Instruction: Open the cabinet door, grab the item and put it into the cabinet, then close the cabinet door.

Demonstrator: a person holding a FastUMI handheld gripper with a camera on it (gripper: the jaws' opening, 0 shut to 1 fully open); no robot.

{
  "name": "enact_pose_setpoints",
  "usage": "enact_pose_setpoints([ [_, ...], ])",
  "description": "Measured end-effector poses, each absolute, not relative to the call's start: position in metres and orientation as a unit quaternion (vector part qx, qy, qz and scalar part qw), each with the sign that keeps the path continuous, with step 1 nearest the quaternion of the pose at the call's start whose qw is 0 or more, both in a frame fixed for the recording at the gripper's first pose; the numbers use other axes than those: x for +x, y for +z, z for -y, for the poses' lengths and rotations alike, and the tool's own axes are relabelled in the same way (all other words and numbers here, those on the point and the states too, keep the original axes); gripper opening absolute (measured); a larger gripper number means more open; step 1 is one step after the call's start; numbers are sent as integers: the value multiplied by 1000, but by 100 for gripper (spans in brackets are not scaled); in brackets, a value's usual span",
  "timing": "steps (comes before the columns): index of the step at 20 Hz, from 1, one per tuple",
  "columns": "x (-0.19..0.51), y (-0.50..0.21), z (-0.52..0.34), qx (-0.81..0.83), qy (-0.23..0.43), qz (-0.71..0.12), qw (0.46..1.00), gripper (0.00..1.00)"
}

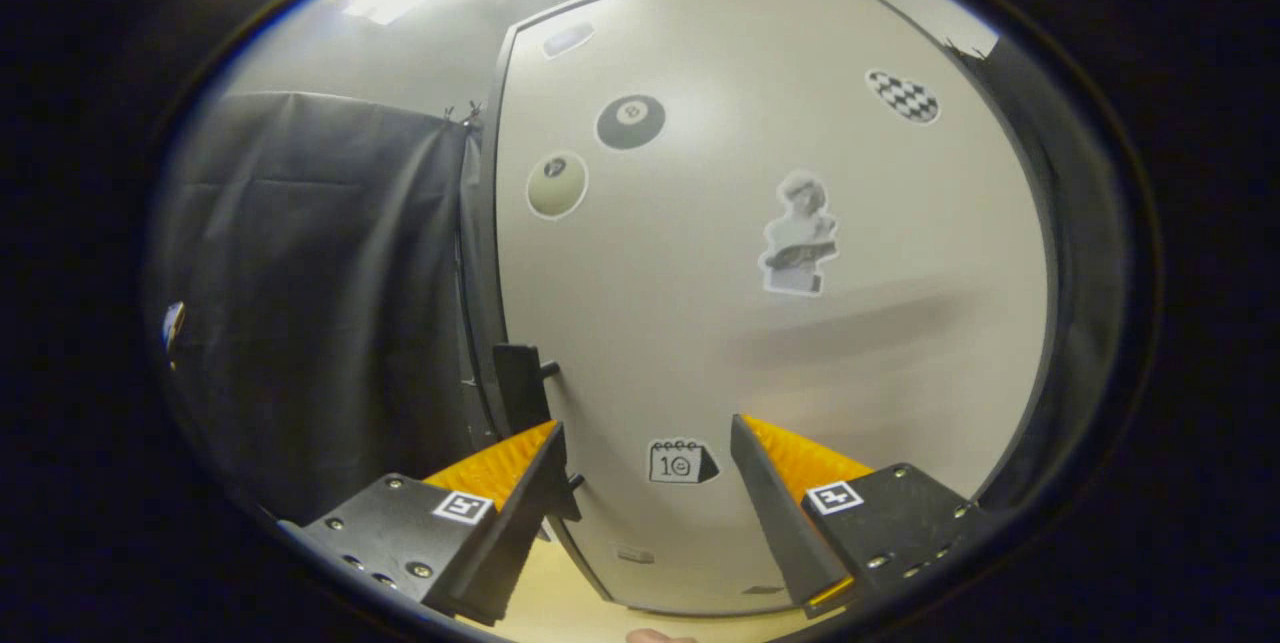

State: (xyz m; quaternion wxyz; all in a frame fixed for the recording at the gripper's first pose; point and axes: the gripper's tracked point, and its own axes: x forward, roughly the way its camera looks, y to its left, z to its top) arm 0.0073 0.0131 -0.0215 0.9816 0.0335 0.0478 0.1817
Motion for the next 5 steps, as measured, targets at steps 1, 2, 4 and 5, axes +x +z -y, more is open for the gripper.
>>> enact_pose_setpoints([
  [1, 8, -11, -5, 29, 173, -31, 984, 98],
  [2, 8, -1, 7, 21, 162, -15, 986, 98],
  [4, 4, 17, 34, 3, 138, 10, 990, 98],
  [5, 3, 26, 48, -5, 127, 21, 992, 98],
])
